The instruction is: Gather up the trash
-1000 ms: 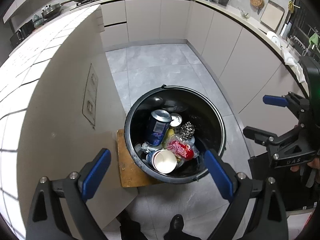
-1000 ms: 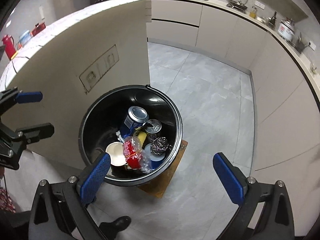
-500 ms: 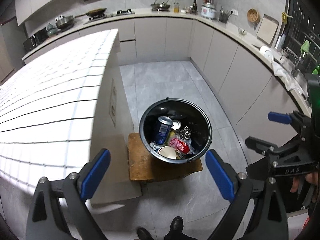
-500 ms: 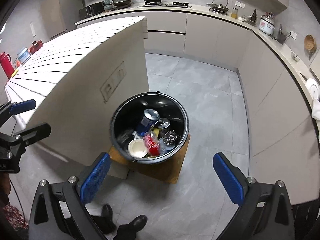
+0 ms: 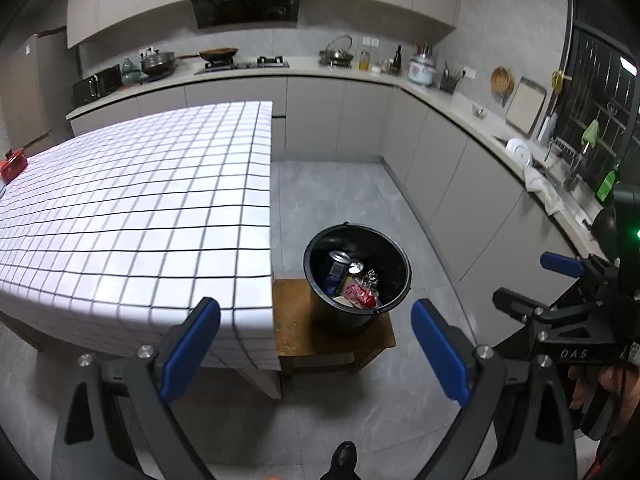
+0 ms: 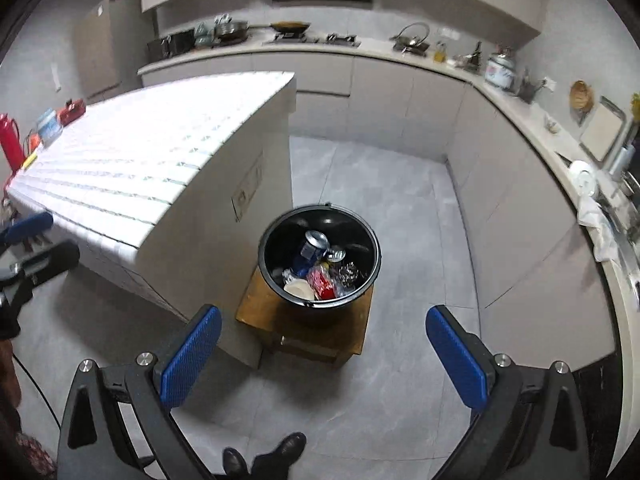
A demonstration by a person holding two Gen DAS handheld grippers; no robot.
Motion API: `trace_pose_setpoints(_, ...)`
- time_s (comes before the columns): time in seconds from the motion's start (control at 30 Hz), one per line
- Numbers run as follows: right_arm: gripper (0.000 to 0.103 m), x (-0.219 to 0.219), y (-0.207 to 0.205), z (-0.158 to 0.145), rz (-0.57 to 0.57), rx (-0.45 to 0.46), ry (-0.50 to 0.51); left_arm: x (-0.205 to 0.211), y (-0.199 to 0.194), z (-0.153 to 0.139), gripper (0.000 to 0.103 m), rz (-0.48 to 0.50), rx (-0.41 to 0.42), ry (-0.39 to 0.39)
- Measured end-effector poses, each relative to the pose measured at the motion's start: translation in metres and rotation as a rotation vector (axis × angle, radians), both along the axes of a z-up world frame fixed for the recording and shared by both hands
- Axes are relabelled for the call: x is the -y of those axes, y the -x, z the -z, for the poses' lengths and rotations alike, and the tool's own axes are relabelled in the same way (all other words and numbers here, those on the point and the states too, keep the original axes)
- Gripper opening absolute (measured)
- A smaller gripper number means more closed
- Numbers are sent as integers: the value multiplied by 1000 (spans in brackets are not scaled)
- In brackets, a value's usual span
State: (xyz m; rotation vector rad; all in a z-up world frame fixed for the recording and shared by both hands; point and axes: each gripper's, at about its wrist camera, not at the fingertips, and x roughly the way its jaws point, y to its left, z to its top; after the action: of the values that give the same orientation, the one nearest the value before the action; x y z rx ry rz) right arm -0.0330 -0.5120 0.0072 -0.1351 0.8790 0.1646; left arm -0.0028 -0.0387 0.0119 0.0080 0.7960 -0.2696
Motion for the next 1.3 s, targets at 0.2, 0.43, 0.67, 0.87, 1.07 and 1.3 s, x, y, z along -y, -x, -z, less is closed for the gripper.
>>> trace_pose_setpoints(0.2,103,-14,43,-20,38,37,-34,-12,21,-9,97,-19,33,35)
trace_pose_setpoints(0.43,103,-18,59,-26,60,59,-47,-13,28,-10,97,-15,53,38)
trace_pose_setpoints(0.67,103,-22,62,-32,48,80,-48,-9,35,-16,97,-19,81,26)
trace_pose_setpoints(0.87,103,-19,63,-35,44,87,-56,-6,36,-18,97,-20,91,22)
trace_pose_setpoints(1.07,103,-18,57,-36,41,92,-60,-6,31,-16,97,-18,88,15)
trace_pose_setpoints(1.3,103,-20,50,-38,27,93,-57,-6,28,-17,97,-26,89,14)
